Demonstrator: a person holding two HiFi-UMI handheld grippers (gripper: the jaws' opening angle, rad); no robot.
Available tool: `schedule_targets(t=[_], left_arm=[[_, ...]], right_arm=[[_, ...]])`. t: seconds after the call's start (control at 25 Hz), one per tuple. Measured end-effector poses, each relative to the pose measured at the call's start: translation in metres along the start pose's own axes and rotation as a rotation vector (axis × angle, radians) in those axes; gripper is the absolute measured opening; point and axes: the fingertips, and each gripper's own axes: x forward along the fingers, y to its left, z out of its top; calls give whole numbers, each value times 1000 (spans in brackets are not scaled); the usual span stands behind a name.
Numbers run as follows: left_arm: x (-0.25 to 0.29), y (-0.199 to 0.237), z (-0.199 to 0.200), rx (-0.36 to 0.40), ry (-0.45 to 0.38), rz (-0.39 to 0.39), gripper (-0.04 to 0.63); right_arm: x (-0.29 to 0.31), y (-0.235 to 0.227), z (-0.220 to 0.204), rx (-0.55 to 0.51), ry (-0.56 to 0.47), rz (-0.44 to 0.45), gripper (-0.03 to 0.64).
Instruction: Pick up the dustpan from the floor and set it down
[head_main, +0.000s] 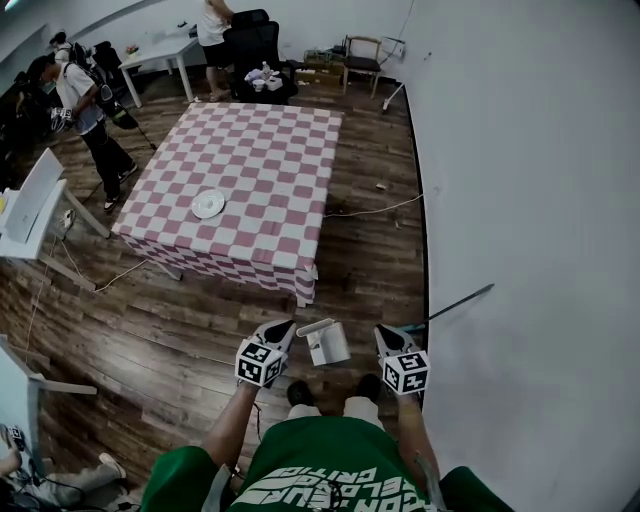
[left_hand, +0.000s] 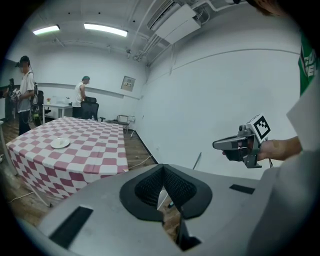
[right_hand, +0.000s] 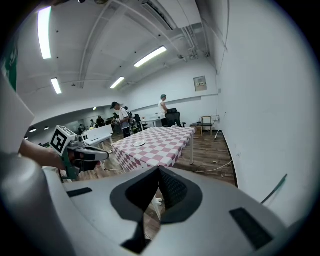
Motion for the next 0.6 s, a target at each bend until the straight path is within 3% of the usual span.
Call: schedule_targets(t=[0.6], left_arm=[[59,-20,9,46,54,73,5]], right_arm=[[9,-70,18,-12,-7,80,8]])
